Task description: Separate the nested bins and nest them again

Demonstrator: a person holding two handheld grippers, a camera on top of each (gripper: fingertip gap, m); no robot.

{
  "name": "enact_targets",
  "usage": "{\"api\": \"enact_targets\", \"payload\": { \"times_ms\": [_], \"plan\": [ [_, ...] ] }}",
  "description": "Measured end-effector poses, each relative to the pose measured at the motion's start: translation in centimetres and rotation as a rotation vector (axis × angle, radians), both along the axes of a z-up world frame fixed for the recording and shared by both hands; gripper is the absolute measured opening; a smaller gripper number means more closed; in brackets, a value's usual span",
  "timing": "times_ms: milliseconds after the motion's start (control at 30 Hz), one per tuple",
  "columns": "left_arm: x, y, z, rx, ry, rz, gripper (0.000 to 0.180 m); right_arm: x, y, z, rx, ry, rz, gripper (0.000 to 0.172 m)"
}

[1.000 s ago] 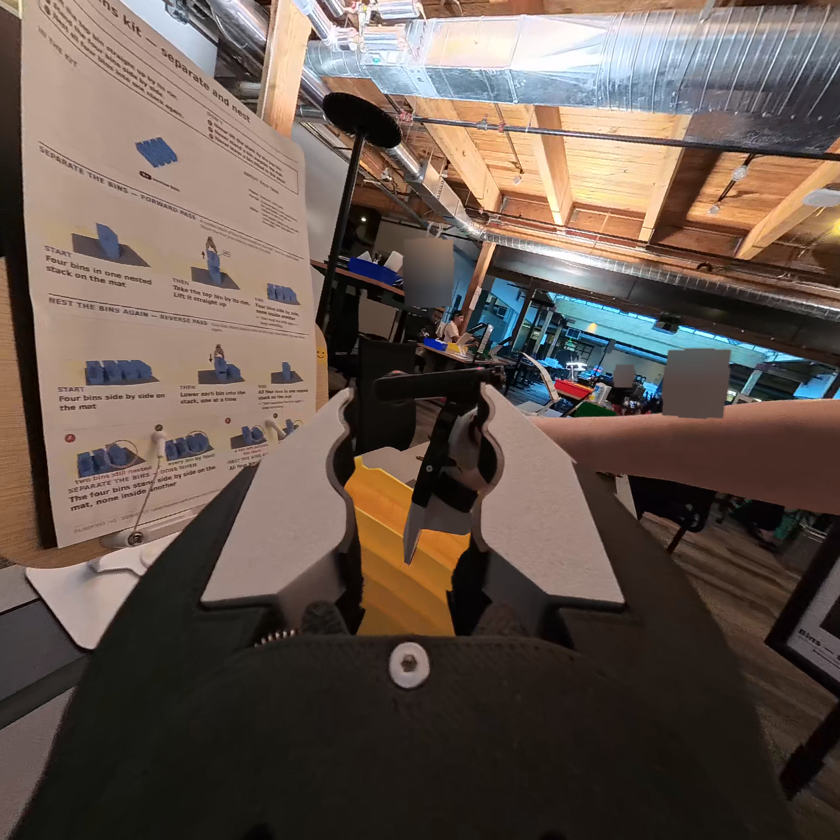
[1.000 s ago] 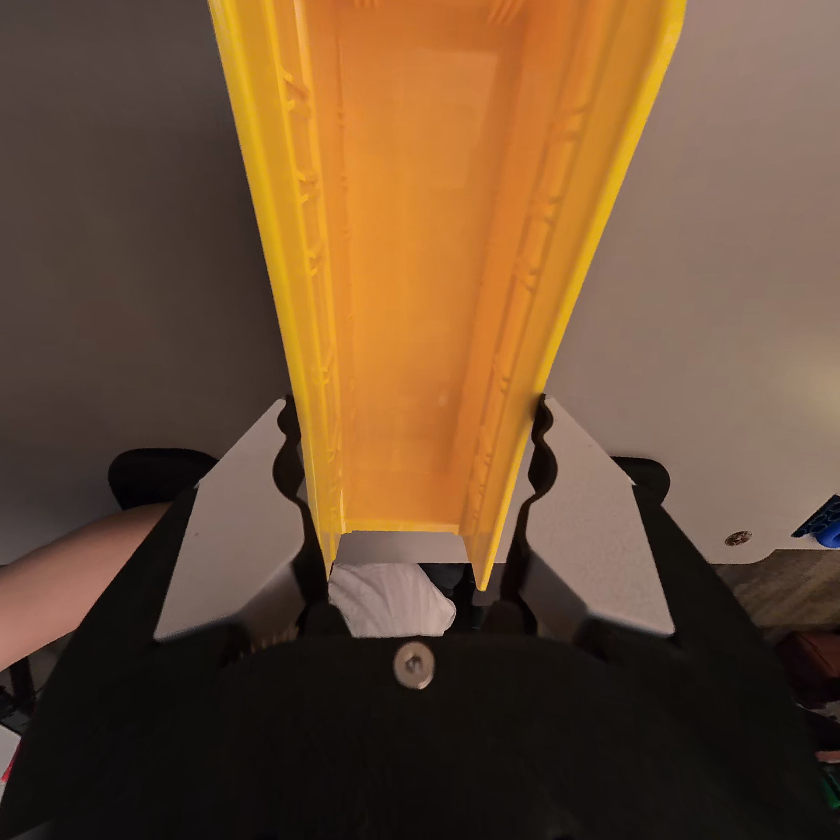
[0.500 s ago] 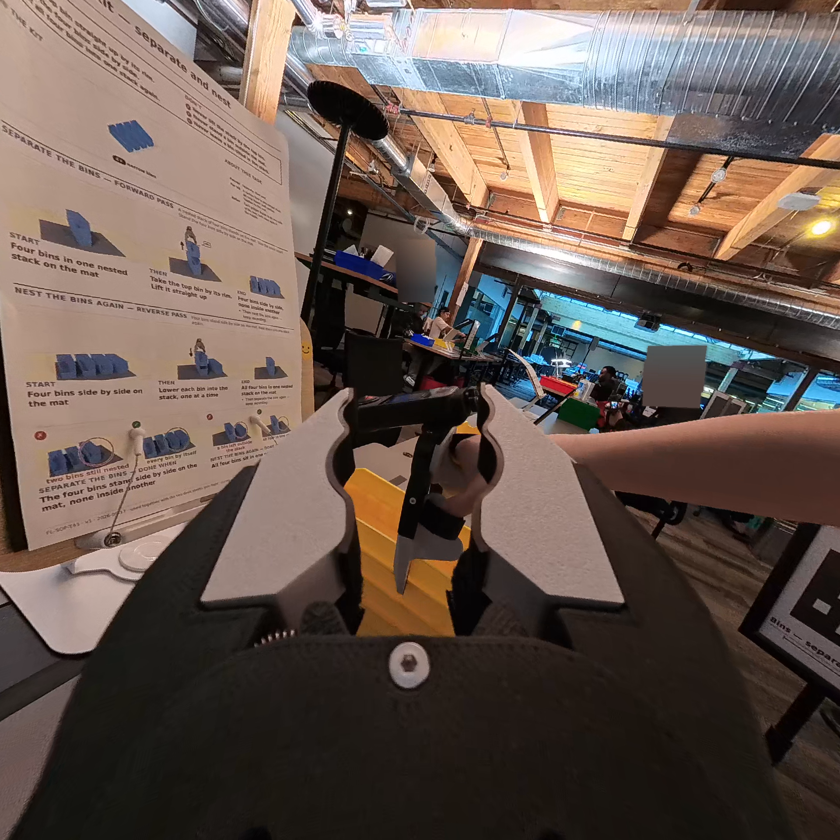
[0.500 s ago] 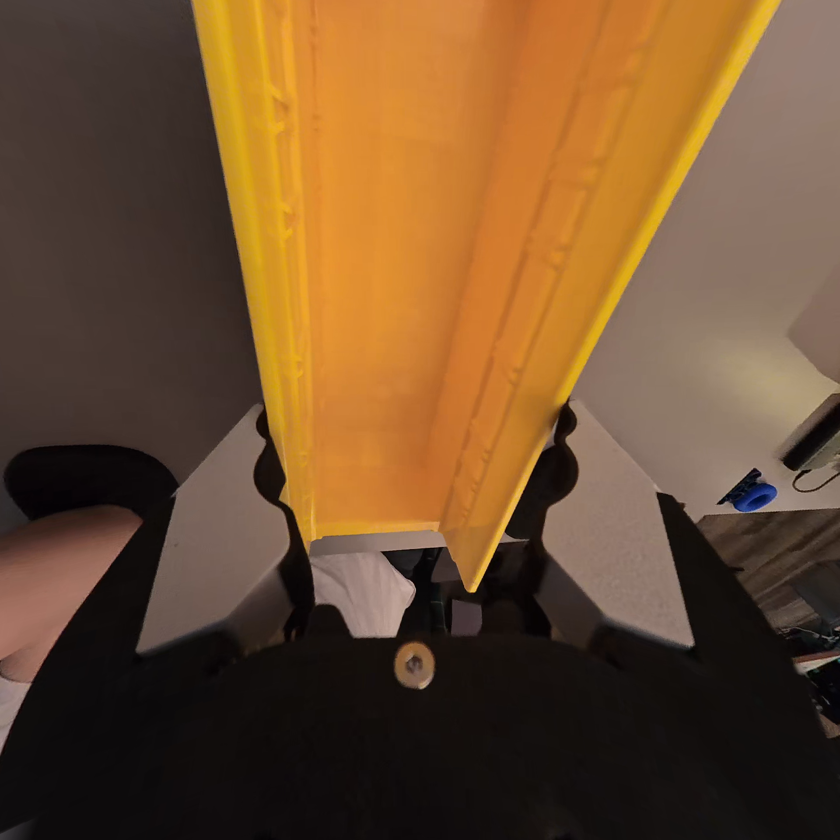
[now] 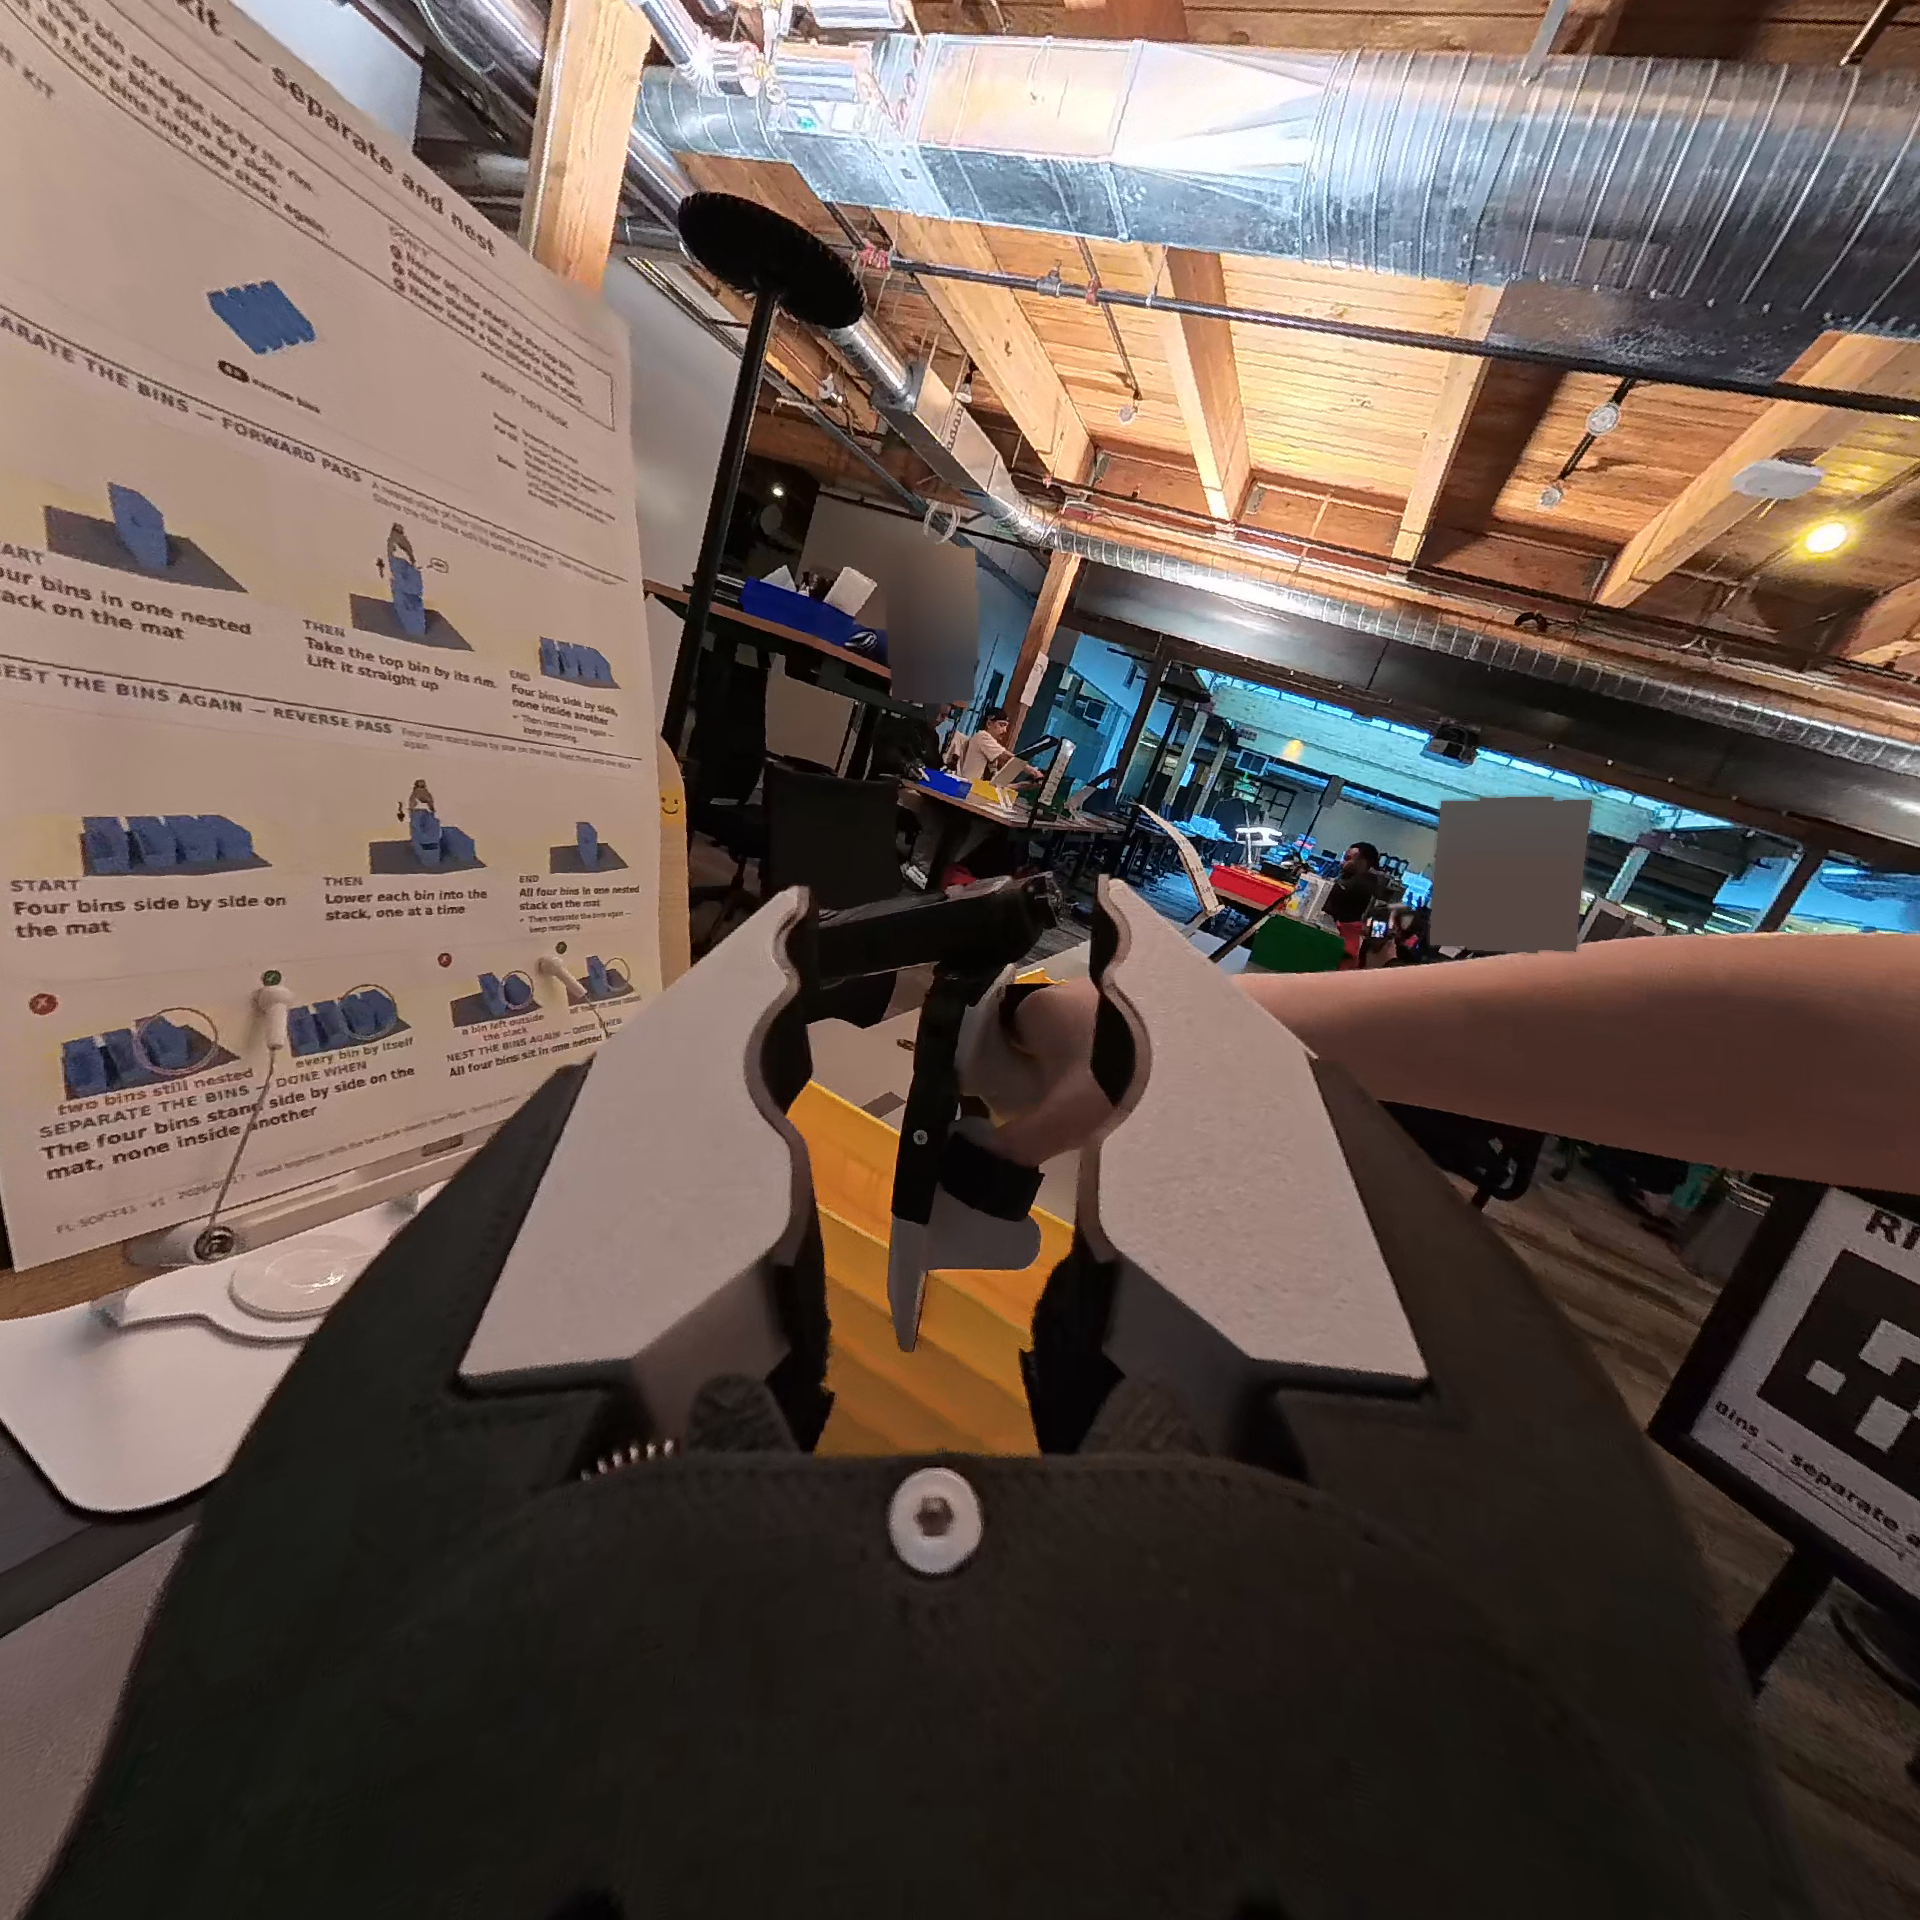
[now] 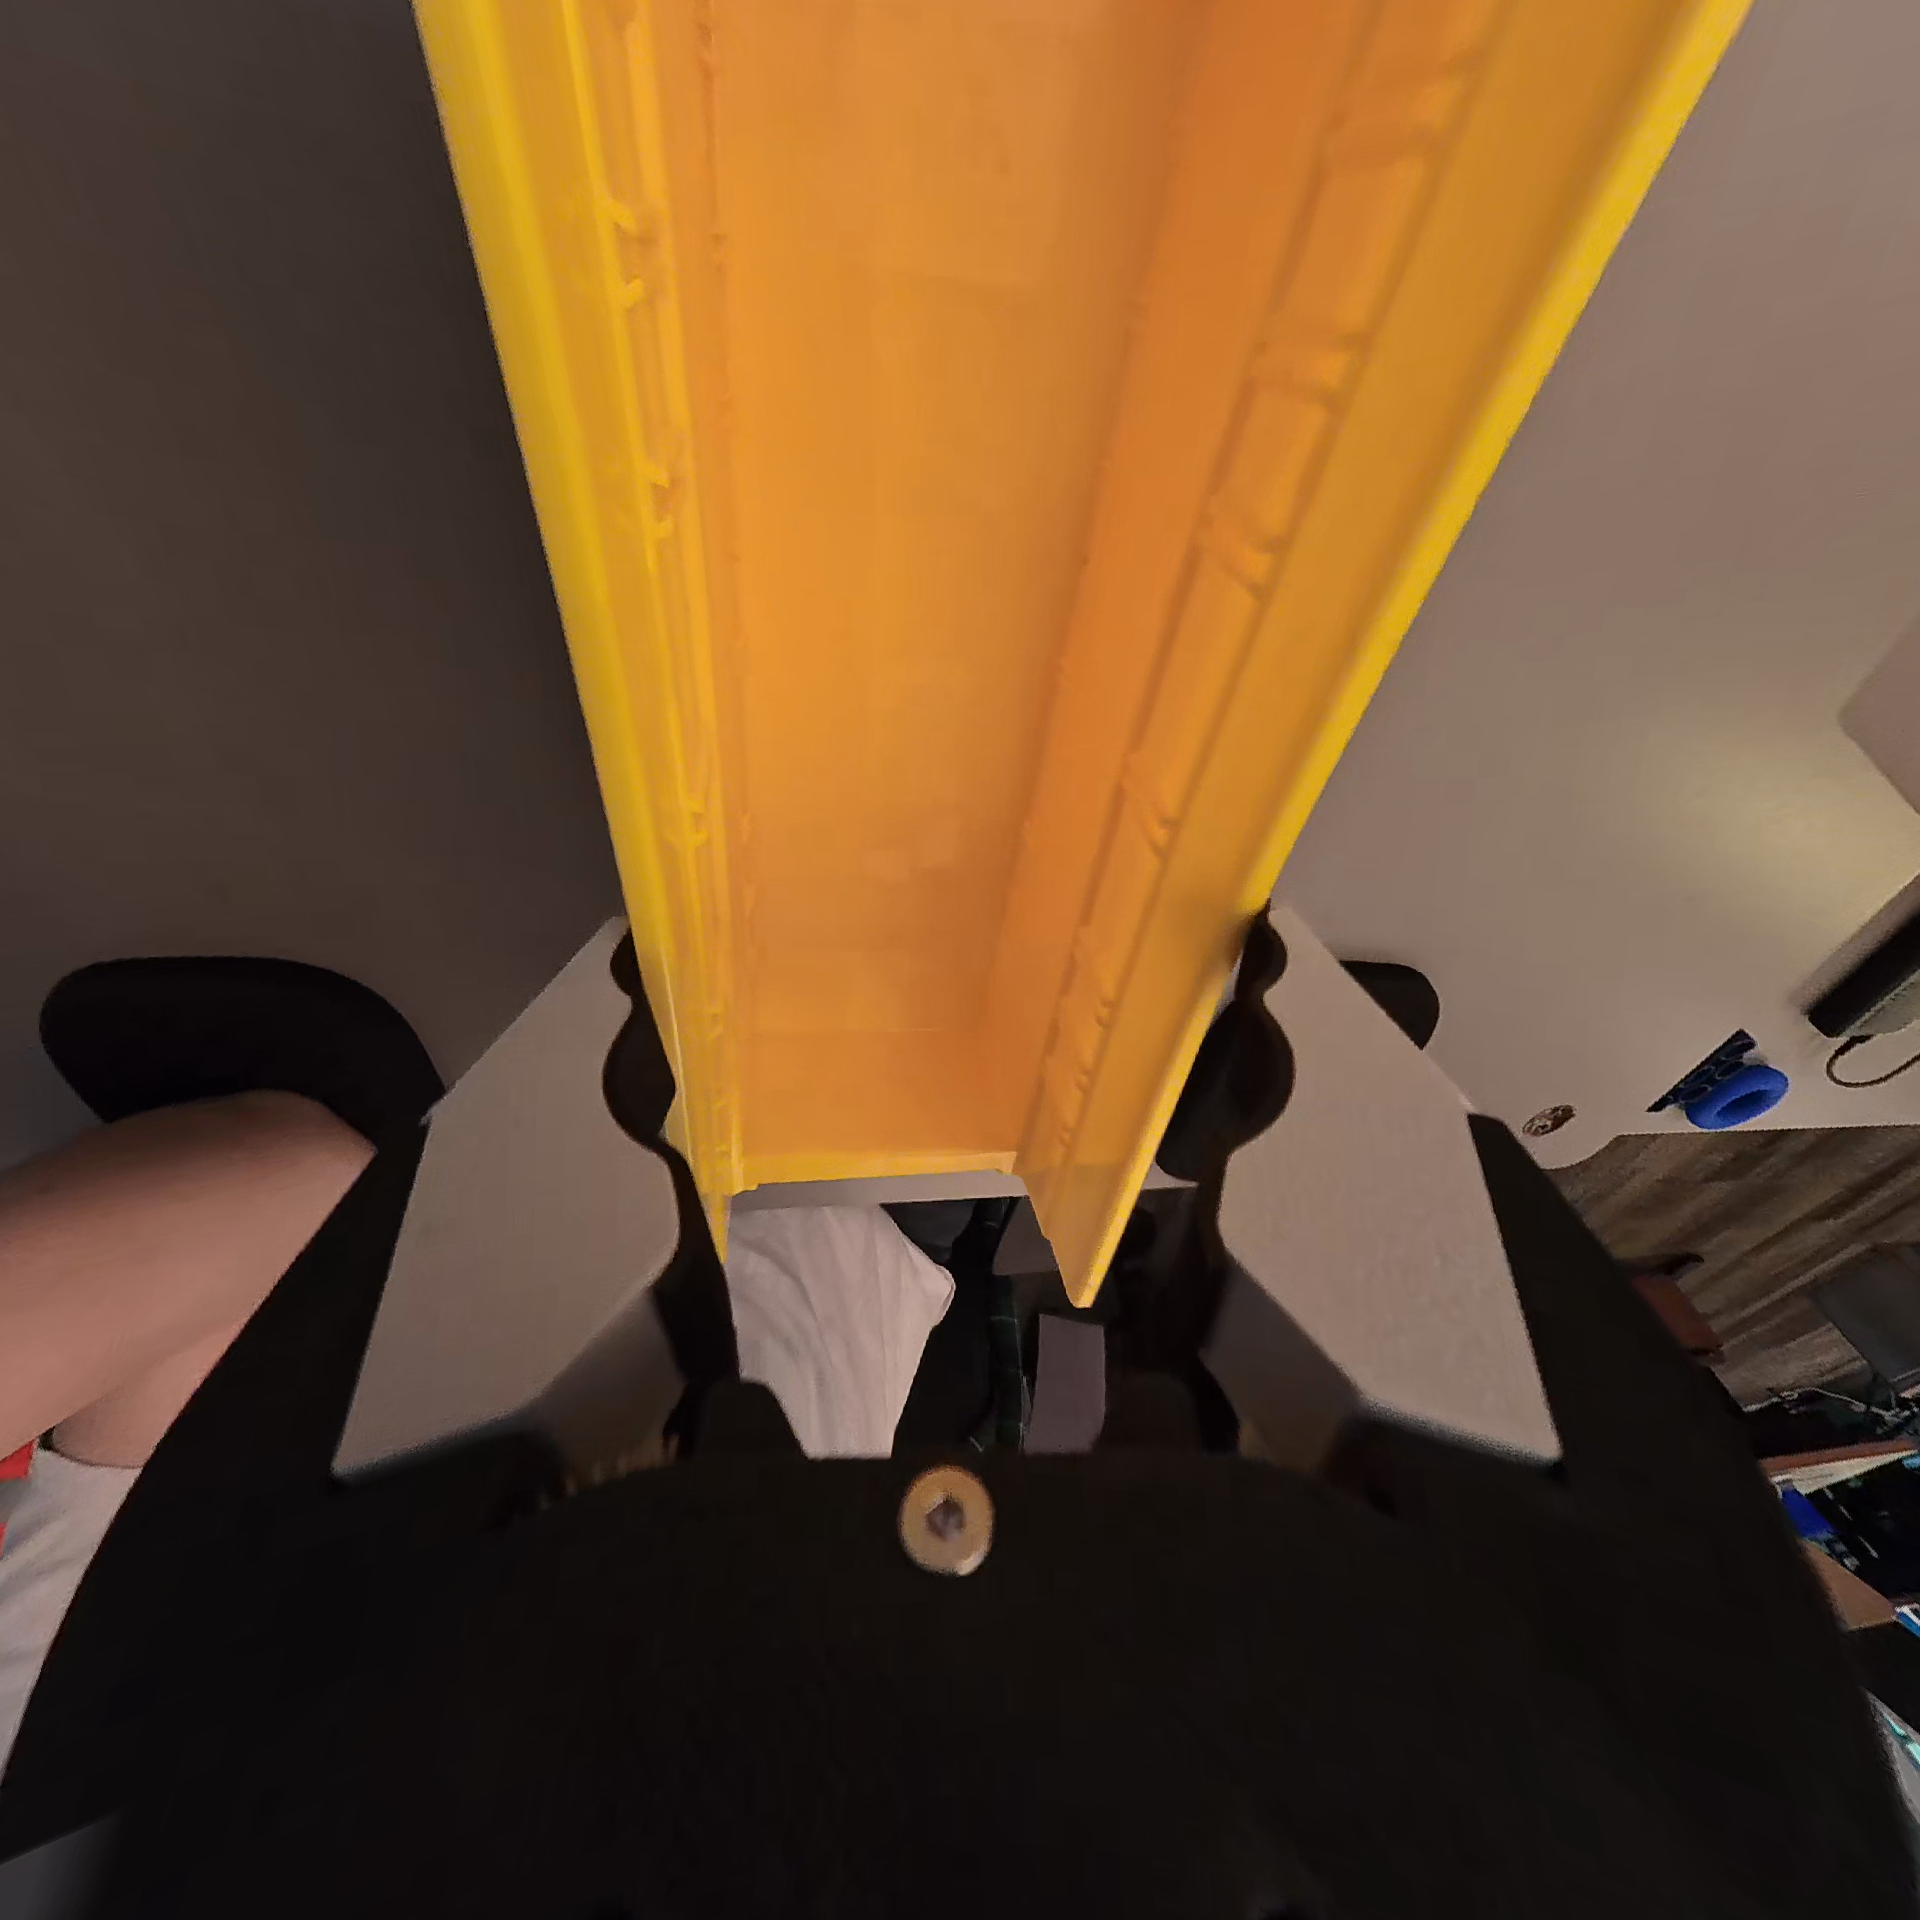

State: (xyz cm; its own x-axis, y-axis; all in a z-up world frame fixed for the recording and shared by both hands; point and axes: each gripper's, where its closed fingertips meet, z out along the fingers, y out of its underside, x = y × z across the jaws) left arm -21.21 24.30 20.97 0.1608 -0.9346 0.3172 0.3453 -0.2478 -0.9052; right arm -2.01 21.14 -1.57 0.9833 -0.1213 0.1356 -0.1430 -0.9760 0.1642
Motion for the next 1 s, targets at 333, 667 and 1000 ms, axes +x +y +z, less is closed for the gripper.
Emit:
{"api": "enact_targets", "payload": {
  "times_ms": [333,667,1000],
  "plan": [
    [0.8,-0.3,-0.1,0.005,0.030,0.009,0.051,-0.1,-0.8,0.5,-0.050,0.006,0.017,0.111],
    [1.1,-0.4,-0.2,0.004,0.043,0.012,0.050,0.2,-1.0,1.0,-0.054,0.001,0.017,0.108],
    [1.3,-0.6,-0.1,0.008,0.043,0.012,0.050,-0.1,-0.8,1.3,-0.065,0.008,0.043,0.104]
  ]
}}
